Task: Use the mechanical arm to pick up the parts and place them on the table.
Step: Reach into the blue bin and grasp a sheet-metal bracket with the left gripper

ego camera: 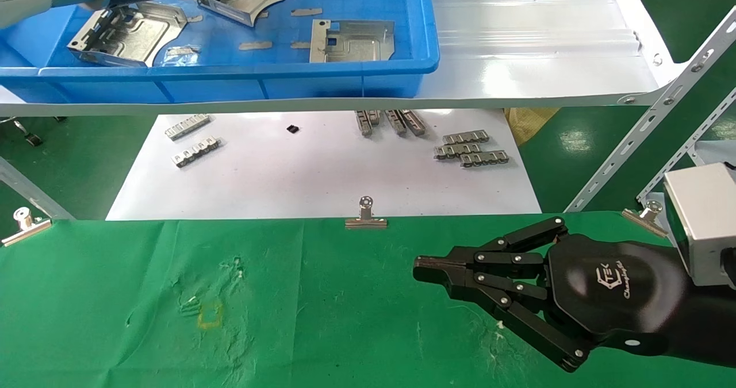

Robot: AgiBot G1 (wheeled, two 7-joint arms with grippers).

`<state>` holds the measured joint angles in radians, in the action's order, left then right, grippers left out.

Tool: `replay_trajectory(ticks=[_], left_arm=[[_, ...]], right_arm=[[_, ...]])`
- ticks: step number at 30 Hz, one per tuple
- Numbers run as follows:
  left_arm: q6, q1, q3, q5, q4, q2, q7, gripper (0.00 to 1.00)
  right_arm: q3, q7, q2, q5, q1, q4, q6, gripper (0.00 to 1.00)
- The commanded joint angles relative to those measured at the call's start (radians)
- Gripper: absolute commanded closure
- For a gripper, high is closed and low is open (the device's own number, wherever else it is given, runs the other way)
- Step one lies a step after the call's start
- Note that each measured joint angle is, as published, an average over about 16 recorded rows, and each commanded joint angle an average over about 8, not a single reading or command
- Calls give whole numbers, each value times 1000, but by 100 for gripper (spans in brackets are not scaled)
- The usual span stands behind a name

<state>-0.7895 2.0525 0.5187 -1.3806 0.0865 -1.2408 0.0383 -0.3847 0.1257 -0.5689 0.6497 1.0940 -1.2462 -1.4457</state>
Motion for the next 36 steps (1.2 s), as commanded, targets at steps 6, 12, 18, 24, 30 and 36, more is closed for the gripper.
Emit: replay_trajectory(ticks=[6,12,18,24,30,36], left_arm=[[95,31,27,-42,-83,-48,-20,100],[123,44,42,-64,-109,-62,-54,100],[127,48,48,-72,-118,-64,-90,100],[145,49,52,-78,-119,-58,-117,100],[152,46,54,-80,-119,-53,-144,100],[130,44,56,-83,-115,-48,-163,100]], right_arm=[[0,0,0,0,0,0,0,0],[0,0,0,0,0,0,0,0],[0,0,0,0,0,0,0,0],[0,0,0,0,0,0,0,0],[0,0,0,0,0,0,0,0],[0,0,0,0,0,0,0,0]])
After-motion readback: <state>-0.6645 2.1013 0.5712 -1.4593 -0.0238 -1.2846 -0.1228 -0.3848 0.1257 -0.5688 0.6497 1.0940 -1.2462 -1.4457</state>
